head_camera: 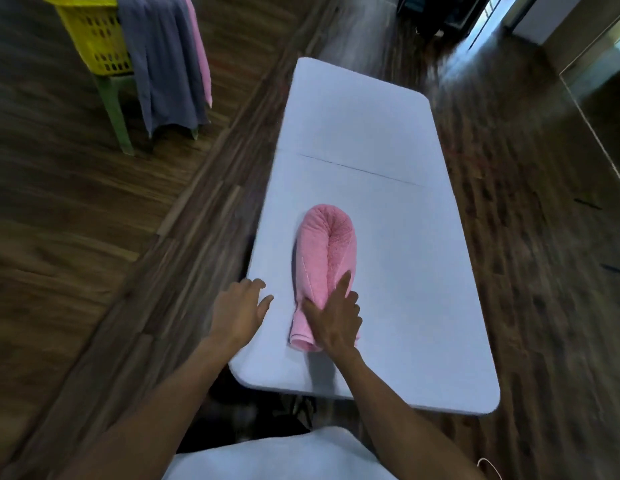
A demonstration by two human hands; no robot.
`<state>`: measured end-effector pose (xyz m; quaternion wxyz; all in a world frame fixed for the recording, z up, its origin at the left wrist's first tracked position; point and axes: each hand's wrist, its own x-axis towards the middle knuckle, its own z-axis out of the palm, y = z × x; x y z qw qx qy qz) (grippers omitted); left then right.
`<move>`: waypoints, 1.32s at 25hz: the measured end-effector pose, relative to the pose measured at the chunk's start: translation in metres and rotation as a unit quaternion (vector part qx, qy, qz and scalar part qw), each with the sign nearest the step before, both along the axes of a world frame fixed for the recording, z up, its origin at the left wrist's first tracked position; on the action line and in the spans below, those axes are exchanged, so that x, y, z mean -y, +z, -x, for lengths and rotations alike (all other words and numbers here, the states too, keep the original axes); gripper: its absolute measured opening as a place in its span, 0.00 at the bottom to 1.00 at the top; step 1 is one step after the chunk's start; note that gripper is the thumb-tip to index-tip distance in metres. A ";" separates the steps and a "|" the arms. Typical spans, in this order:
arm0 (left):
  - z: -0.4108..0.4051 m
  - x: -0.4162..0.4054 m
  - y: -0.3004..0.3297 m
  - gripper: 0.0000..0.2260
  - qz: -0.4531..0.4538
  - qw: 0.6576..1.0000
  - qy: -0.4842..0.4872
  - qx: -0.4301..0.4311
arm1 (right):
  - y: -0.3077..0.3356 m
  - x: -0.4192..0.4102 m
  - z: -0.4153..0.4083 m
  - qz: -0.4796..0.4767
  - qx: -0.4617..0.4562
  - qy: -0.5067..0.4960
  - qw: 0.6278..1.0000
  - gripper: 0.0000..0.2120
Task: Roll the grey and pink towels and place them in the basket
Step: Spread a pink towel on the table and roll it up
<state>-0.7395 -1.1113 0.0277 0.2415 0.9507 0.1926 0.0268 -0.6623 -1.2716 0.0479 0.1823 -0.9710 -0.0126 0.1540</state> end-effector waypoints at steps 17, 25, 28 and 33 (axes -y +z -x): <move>0.145 -0.331 -0.007 0.17 -0.031 0.970 0.224 -0.089 | -0.002 -0.384 0.076 -0.079 -0.047 0.252 0.963 0.45; 0.000 -0.513 -0.008 0.18 -0.031 0.965 0.243 -0.088 | -0.006 -0.571 -0.062 -0.071 -0.033 0.260 0.962 0.45; -0.064 -0.584 0.002 0.18 -0.031 0.966 0.249 -0.069 | 0.003 -0.651 -0.129 -0.065 -0.037 0.252 0.965 0.45; -0.163 -0.710 0.001 0.17 -0.037 0.972 0.231 -0.033 | 0.008 -0.761 -0.219 -0.122 -0.036 0.235 0.964 0.44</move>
